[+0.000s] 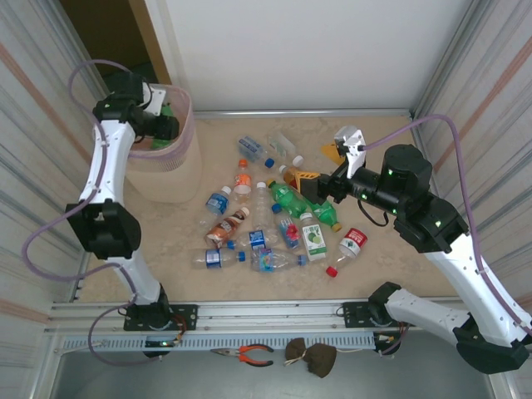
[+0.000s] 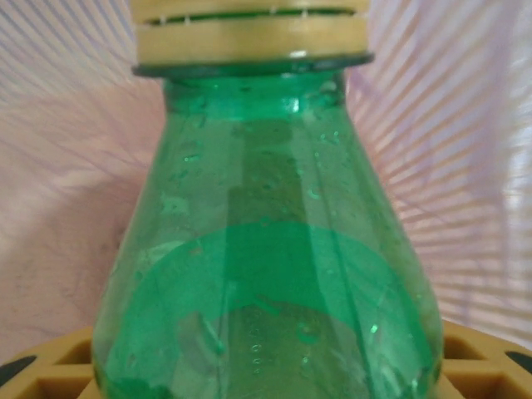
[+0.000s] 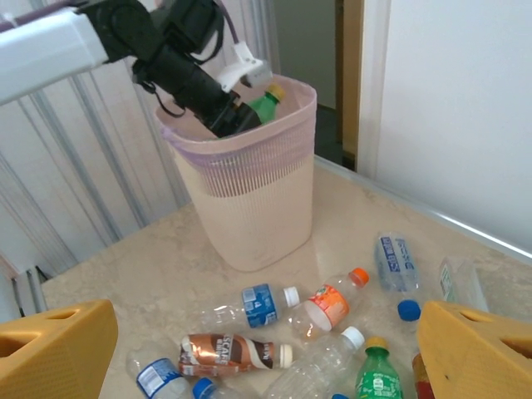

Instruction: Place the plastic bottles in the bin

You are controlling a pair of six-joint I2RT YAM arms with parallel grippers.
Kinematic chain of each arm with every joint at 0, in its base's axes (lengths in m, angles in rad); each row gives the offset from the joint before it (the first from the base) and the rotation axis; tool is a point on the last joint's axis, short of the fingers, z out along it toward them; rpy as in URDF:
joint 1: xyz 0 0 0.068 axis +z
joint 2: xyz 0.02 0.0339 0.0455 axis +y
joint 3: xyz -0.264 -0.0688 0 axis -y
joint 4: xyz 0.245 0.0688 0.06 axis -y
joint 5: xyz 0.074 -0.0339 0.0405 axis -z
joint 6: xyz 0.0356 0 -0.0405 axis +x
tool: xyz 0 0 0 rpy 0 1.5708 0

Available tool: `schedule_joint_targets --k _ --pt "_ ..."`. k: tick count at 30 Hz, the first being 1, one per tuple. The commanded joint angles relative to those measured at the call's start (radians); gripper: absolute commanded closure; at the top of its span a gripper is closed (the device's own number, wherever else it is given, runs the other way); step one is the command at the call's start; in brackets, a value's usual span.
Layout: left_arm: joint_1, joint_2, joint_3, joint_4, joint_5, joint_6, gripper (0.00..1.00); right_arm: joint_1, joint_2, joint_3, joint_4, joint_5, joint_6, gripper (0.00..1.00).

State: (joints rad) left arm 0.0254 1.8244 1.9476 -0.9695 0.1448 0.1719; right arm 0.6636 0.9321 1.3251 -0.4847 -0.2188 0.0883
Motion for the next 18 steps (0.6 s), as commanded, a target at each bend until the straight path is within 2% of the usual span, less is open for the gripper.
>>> schedule_joint_targets --k 1,18 --pt "0.004 0.037 0.022 -0.032 0.03 0.015 0.5 0.003 -0.008 0.022 -0.02 0.024 -0.025 0.08" --pt "0.004 0.265 0.017 -0.086 0.0 0.002 0.42 0.003 -0.024 0.003 -0.027 0.038 -0.038 0.09"
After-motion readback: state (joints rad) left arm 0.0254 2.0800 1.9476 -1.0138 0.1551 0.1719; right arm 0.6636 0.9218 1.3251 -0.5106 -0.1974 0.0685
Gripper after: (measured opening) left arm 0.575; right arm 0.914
